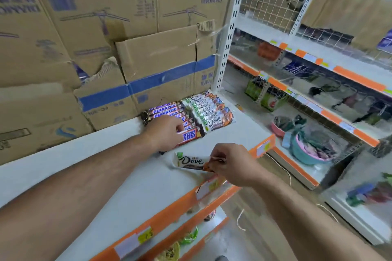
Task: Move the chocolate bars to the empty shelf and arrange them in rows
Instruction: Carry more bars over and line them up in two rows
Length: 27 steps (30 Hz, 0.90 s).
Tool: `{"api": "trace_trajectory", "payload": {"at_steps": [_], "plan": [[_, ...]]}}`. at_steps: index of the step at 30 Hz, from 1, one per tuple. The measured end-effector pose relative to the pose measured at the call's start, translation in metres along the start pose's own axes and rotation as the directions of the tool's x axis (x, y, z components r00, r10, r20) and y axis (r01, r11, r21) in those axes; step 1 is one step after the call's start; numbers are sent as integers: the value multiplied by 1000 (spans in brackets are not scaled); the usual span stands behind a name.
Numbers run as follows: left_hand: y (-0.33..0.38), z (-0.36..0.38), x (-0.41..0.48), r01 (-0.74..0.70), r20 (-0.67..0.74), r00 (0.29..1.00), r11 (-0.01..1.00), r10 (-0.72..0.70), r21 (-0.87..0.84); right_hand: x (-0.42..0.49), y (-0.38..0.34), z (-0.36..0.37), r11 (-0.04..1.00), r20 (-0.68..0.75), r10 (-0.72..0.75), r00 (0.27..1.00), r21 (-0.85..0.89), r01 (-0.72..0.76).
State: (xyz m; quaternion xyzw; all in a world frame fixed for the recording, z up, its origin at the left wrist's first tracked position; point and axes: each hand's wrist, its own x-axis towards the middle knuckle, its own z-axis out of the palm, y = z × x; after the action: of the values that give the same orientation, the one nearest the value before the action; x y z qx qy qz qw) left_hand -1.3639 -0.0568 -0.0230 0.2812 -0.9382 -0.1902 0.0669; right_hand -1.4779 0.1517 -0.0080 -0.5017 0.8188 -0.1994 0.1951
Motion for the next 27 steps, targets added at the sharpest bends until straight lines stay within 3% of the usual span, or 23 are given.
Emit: {"api": "trace_trajectory", "payload": {"at_steps": [8,12,20,27], "plan": [[19,23,-23,74,-109,993,961,-46,266,44,51,-40,967,164,-251,954,1,255],[30,37,-36,148,-198,975,953,-96,266,53,68,-43,948,234,-314,920,26,316],[33,43,-34,215,-227,964,911,-139,351,74,84,-46,932,245,-358,901,41,360],[43,53,-36,297,-301,932,902,-202,313,89,96,-44,937,259,-344,902,31,349]]}}
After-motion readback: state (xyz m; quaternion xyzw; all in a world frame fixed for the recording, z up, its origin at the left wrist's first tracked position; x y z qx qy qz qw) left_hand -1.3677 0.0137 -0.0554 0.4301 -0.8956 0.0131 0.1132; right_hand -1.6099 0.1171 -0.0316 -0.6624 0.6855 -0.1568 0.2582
